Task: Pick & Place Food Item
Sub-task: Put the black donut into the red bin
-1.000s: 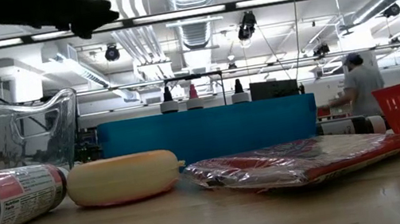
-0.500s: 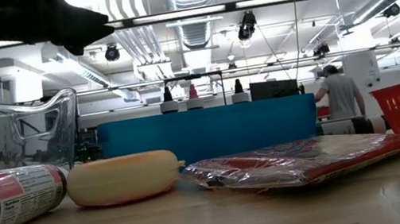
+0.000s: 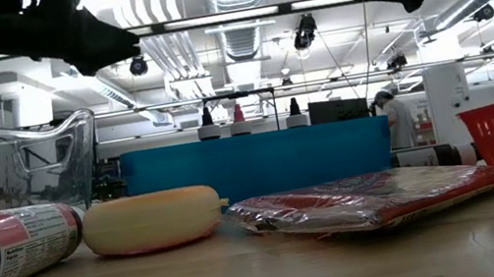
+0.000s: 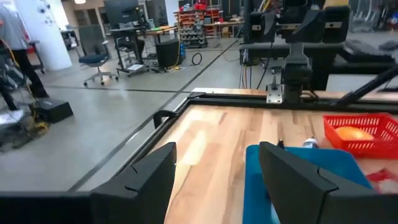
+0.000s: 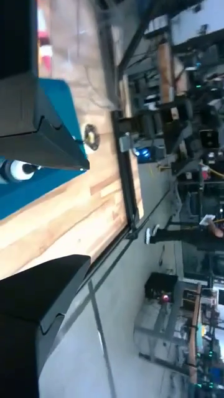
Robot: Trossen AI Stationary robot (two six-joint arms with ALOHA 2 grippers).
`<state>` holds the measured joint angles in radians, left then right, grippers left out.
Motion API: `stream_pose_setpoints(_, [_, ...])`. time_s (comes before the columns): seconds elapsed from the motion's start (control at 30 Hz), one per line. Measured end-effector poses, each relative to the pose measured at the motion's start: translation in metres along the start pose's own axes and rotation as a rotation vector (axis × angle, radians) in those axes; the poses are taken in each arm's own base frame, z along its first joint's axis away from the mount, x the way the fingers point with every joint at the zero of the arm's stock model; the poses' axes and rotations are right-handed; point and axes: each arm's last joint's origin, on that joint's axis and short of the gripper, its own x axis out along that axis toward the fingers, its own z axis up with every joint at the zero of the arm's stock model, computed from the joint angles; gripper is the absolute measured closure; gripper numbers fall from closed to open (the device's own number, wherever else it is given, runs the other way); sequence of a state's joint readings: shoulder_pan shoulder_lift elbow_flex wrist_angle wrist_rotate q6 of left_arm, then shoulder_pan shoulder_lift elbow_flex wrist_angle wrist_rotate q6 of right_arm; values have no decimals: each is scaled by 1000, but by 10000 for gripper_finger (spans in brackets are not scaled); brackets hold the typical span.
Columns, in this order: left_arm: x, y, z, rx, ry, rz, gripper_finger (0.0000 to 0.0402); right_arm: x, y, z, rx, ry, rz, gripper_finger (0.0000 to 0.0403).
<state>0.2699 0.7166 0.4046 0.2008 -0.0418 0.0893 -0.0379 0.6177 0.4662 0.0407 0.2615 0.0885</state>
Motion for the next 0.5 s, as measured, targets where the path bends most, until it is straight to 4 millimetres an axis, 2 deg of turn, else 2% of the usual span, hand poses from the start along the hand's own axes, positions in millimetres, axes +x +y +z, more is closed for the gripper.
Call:
stream_pose_setpoints(0.23, [-1, -3, -13, -122, 143, -60, 168, 3, 3, -2, -20, 28, 78, 177])
stream_pose_setpoints(0.5, [-6, -4, -32, -328, 350, -28, 168, 13, 5, -10, -40, 89, 79, 177])
